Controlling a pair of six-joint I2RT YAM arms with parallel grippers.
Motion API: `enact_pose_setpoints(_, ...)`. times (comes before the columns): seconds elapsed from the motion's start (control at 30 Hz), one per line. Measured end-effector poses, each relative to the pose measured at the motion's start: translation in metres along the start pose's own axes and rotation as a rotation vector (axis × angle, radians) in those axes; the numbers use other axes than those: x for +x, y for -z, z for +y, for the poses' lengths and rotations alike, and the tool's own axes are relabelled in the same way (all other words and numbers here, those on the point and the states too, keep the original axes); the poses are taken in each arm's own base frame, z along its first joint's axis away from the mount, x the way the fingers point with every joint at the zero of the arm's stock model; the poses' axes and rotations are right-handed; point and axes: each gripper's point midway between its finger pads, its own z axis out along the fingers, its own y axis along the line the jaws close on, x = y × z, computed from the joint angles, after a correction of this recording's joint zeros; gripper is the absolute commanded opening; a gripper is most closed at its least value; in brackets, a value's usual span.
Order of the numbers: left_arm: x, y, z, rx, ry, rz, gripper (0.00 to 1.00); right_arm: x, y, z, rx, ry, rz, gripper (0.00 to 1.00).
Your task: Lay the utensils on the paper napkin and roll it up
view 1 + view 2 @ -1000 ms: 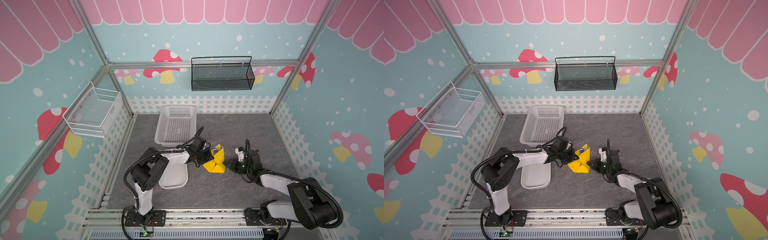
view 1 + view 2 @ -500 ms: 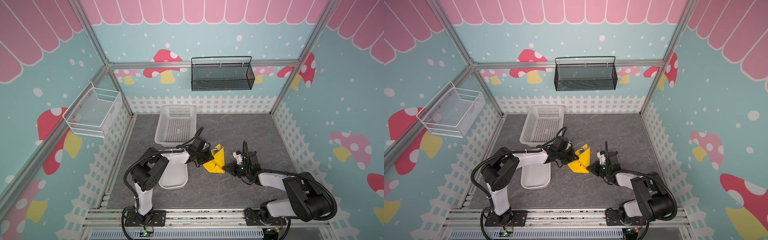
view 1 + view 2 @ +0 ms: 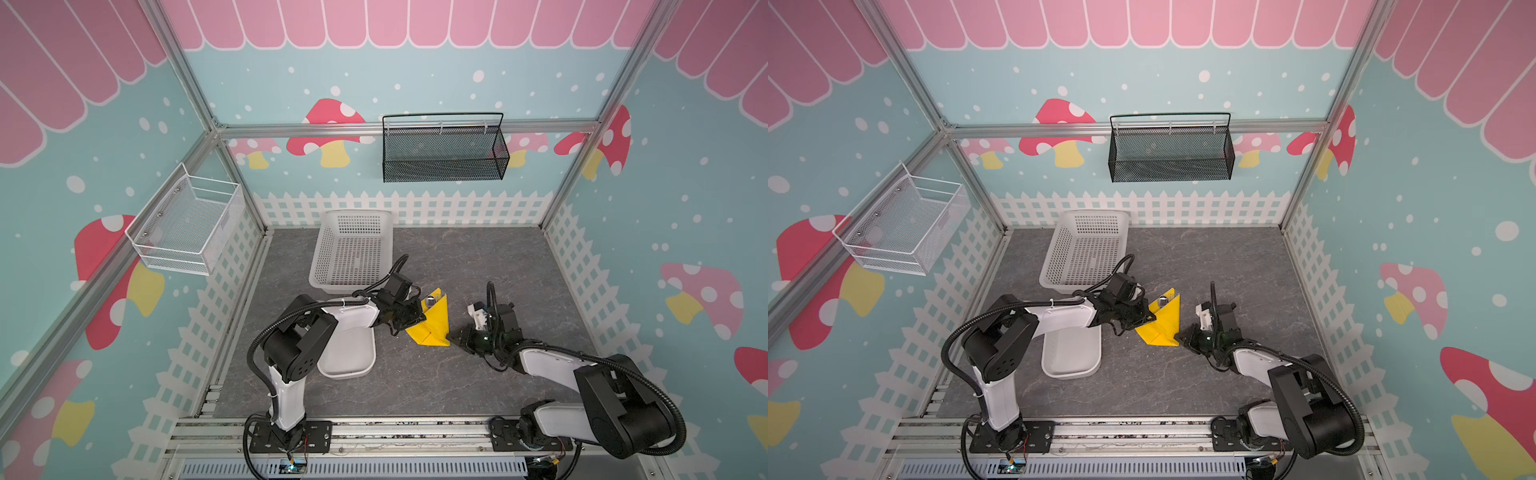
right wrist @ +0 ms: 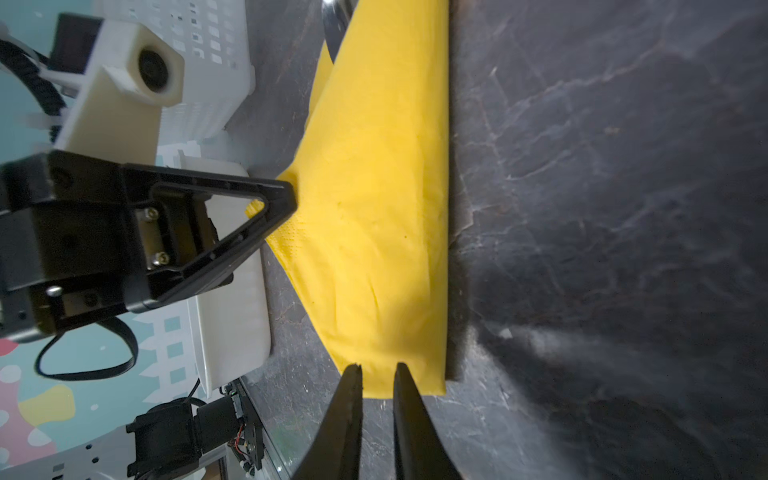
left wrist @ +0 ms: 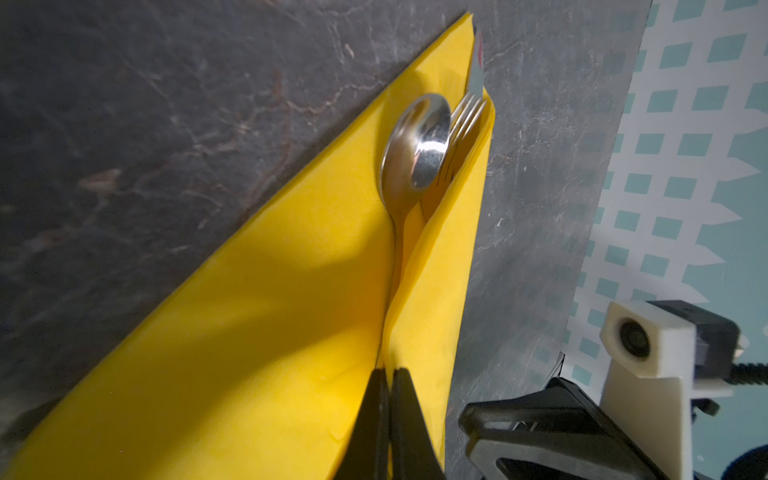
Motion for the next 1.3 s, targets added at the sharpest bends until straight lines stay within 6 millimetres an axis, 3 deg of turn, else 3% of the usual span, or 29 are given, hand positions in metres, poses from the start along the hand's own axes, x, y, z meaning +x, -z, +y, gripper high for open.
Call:
enact_pose_setpoints(0.43, -0.01, 0.004, 0.007, -0.01, -0.031, -0.017, 0.03, 0.004, -0.001, -0.005, 0.02, -0.003, 0.017, 0.14)
enact_pose_setpoints(0.7, -0.005, 0.002, 0.015, -0.022, -0.025, -0.005, 0.03, 0.005, -0.002, 0.003, -0.024, 0.017, 0.034, 0.14)
enact_pose_setpoints(1.0, -0.005, 0.002, 0.015, -0.022, -0.038, -0.004, 0.03, 0.01, -0.017, 0.015, -0.064, 0.043, 0.093, 0.11)
enact_pose_setpoints(1.3, -0.005, 0.002, 0.015, -0.025, -0.05, -0.005, 0.03, 0.015, -0.028, 0.005, -0.05, 0.028, 0.124, 0.11)
